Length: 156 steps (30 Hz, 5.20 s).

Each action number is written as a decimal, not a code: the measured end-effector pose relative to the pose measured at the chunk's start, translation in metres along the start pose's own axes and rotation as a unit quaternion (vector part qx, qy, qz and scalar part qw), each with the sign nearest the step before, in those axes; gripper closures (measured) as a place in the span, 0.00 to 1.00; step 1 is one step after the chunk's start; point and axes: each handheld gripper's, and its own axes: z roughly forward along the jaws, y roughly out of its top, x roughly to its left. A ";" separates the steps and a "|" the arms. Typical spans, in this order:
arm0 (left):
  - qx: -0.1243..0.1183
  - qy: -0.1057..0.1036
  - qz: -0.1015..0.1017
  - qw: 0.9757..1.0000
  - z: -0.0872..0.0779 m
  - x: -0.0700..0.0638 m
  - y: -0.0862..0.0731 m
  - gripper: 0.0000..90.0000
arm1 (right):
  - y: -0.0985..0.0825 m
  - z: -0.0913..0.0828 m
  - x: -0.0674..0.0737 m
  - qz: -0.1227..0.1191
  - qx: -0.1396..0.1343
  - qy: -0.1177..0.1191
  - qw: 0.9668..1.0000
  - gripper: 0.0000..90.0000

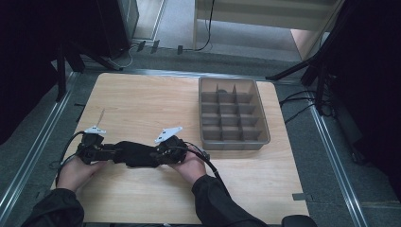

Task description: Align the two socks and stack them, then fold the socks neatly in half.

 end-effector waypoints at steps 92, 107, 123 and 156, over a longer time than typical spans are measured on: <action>0.006 -0.076 -0.051 0.996 -0.048 0.001 0.020 0.92 | 0.010 0.041 -0.003 -0.015 0.029 0.029 0.999 0.71; 0.001 -0.085 -0.035 0.996 -0.050 -0.009 0.028 0.92 | 0.024 0.064 0.018 -0.020 0.014 0.033 0.999 0.71; 0.058 -0.068 -0.006 0.996 -0.012 -0.017 0.030 0.92 | 0.031 0.074 0.024 -0.021 0.006 0.042 0.999 0.68; 0.033 -0.109 -0.036 0.993 -0.021 -0.011 0.035 0.63 | 0.019 0.034 0.008 -0.033 0.011 0.031 0.999 0.69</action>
